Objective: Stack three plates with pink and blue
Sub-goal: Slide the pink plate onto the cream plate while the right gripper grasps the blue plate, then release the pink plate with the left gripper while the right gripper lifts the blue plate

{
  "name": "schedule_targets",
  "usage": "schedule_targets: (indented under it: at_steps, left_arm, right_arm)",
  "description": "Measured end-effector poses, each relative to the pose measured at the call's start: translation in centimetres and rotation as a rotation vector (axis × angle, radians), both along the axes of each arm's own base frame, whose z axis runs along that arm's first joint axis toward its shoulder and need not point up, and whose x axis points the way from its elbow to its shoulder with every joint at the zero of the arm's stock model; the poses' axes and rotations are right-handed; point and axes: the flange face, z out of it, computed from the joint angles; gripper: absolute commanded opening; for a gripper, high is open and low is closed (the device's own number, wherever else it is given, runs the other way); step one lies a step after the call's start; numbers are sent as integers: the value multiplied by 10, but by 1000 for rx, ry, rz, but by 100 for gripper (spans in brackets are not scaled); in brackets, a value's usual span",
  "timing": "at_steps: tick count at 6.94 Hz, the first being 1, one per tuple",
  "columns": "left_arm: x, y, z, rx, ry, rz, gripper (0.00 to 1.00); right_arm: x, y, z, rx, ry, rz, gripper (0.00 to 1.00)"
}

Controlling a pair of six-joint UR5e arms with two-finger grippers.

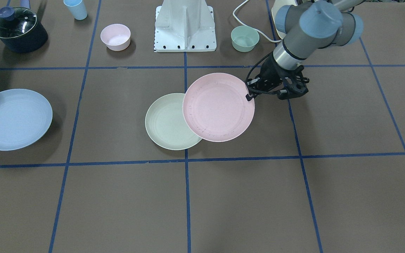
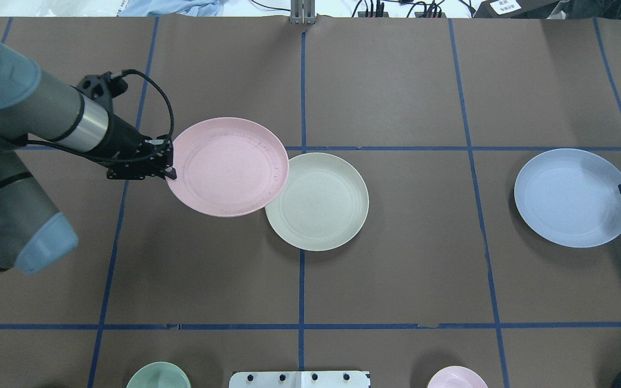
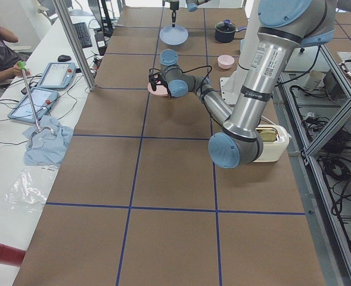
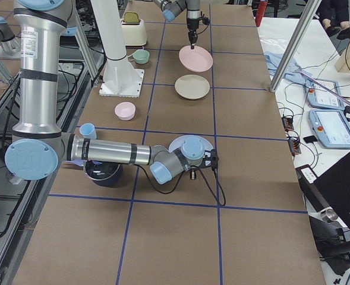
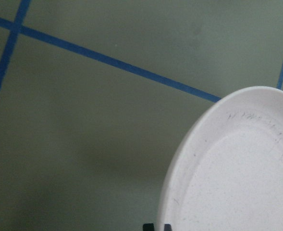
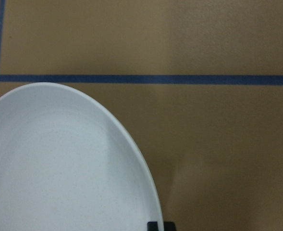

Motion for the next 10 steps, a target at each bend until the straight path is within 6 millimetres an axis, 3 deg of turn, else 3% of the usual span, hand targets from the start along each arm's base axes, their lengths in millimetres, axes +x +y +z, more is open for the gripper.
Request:
schedule_targets:
  at_steps: [2, 4, 7, 10]
  left_arm:
    - [42, 6, -13, -7, 2, -8, 0]
    - [69, -6, -5, 27, 58, -8, 0]
    - [89, -1, -4, 48, 108, 3, 0]
    - [111, -8, -8, 60, 101, -14, 0]
  right_arm:
    - [1, -3, -54, -55, -70, 69, 0]
    - [1, -5, -92, -80, -109, 113, 0]
    - [-1, -10, -112, -69, -126, 119, 0]
    - [-4, -16, -124, -84, -138, 134, 0]
